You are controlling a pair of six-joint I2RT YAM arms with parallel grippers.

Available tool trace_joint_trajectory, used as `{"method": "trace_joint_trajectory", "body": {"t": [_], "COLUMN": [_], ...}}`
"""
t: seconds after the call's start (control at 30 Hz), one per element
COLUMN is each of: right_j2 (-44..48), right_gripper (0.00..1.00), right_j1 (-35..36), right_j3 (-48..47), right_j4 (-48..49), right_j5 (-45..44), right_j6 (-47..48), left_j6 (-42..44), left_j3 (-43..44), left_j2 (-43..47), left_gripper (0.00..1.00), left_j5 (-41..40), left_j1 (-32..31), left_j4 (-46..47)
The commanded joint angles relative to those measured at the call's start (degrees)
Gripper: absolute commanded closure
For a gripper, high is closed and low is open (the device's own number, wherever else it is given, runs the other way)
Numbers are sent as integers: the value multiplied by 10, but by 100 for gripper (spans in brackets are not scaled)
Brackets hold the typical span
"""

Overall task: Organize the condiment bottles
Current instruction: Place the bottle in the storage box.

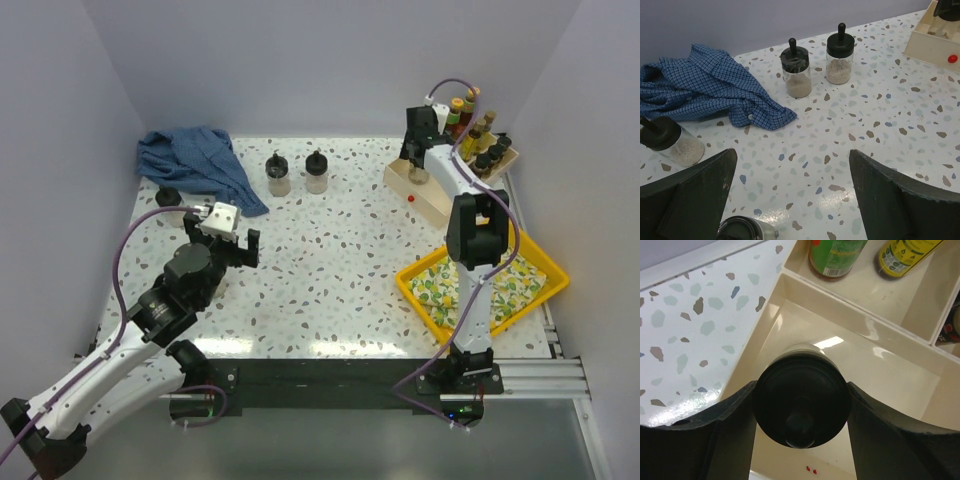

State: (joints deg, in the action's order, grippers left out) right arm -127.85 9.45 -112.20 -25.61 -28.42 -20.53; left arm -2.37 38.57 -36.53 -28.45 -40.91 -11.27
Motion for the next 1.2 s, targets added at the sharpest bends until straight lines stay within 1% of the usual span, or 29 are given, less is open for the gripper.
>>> {"method": "trace_joint_trajectory", "body": {"t": [0.0,0.03,0.07,0.13,0.17,0.23,0.27,0.37,0.53,0.57,0.63,0.7,0.77,0.8,0.83,0.87,0.9,0.93,0.97,1.0,1.03,1.1,1.13,1.17], "right_j2": [8,5,2,-8,-12,-20,-20,-22,-5,9,25,61,94,138,159,185,228,252,274,312,330,364,394,412], "right_gripper": [81,79,73,66,58,48,40,27,19,16,13,9,8,7,7,6,6,5,5,5,4,2,1,1], "right_j1": [-3,-5,-7,-9,-9,-11,-10,-11,-11,-12,-11,-11,-11,-10,-9,-8,-6,4,11,19,39,61,84,95], "right_j3": [-24,-24,-23,-31,-35,-45,-49,-60,-81,-81,-81,-72,-32,-11,35,60,111,137,161,186,228,261,293,308], "right_j4": [74,78,83,88,86,82,81,80,53,49,22,0,-18,-20,-22,-23,-21,-18,-16,-11,-11,-24,-28,-32], "right_j5": [-14,-16,-18,-15,-13,-12,-12,-7,9,13,17,21,35,48,58,88,101,114,123,137,141,144,154,158], "right_j6": [-2,-1,-1,1,2,6,7,15,25,27,27,14,-4,-19,-27,-42,-47,-50,-51,-49,-45,-33,-26,-22], "left_j6": [-6,-6,-5,-5,-5,-5,-5,-5,-5,-6,-8,-11,-15,-18,-19,-31,-40,-53,-83,-101,-121,-179,-203,-246], "left_j3": [22,22,21,21,21,21,21,21,21,21,21,19,18,17,16,13,13,14,25,35,48,85,96,116], "left_j2": [0,0,1,1,1,1,1,-3,-10,-10,-10,-7,-8,-9,-10,-13,-17,-20,-33,-42,-51,-81,-92,-109], "left_gripper": [0,0,0,0,0,0,0,0,0,0,0,0,0,0,0,0,0,0,0,0,0,0,0,0], "left_j5": [5,4,1,-2,-4,-6,-7,-8,-16,-18,-20,-24,-34,-41,-49,-70,-82,-93,-110,-115,-117,-127,-134,-140], "left_j1": [0,0,-1,0,1,0,0,-1,0,0,-1,0,0,0,-1,0,0,-1,-1,0,0,0,0,0], "left_j4": [14,13,13,13,12,12,12,13,14,13,14,15,16,16,19,20,21,15,6,-9,-53,-101,-157,-185]}}
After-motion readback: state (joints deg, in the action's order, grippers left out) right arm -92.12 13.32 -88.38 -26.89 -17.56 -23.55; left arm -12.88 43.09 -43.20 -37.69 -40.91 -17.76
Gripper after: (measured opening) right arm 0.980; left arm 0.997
